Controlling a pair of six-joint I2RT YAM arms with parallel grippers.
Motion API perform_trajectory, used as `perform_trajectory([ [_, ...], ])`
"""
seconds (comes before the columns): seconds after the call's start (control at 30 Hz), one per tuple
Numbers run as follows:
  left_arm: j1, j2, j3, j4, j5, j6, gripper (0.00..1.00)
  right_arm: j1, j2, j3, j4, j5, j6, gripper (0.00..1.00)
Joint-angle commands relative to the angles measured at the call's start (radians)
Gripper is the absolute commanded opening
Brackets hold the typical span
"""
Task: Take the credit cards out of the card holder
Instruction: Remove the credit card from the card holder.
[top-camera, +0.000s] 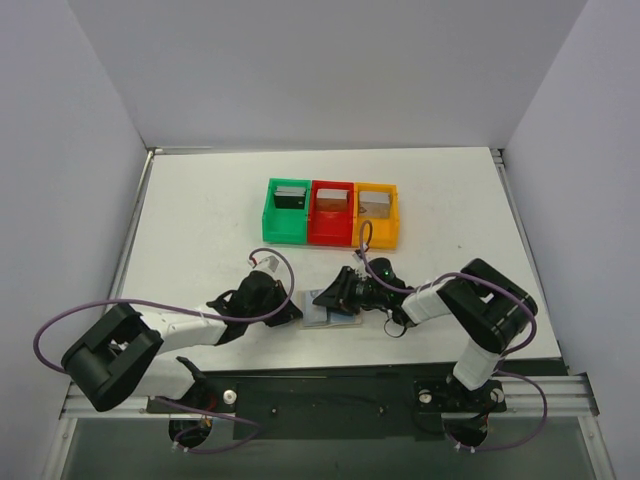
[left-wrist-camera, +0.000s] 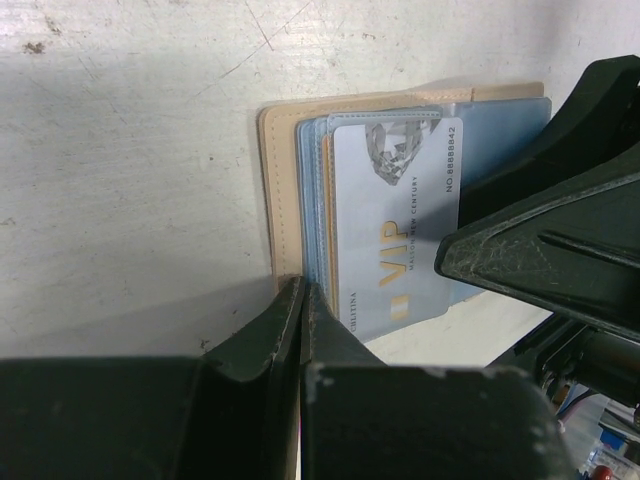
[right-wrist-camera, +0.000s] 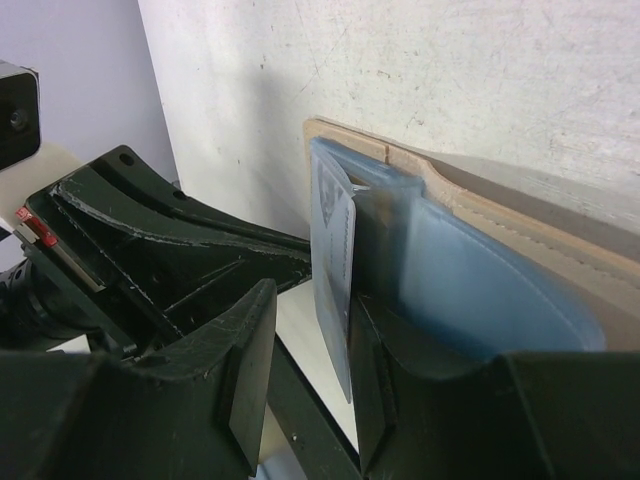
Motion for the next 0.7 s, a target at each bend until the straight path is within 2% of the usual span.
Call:
perform_trajectory([
  [0.0,-0.001,-0.024,0.019,-0.041,0.012,0.022,0.0,-0.004,-0.051,-0.007,0.048,-0.025,-0.014,0.3],
  [0.67,0.02,-0.05,0.005,-0.056,0.015,0.036,0.0,-0.03,-0.088,-0.032,0.011,-0.028,-0.04,0.29],
])
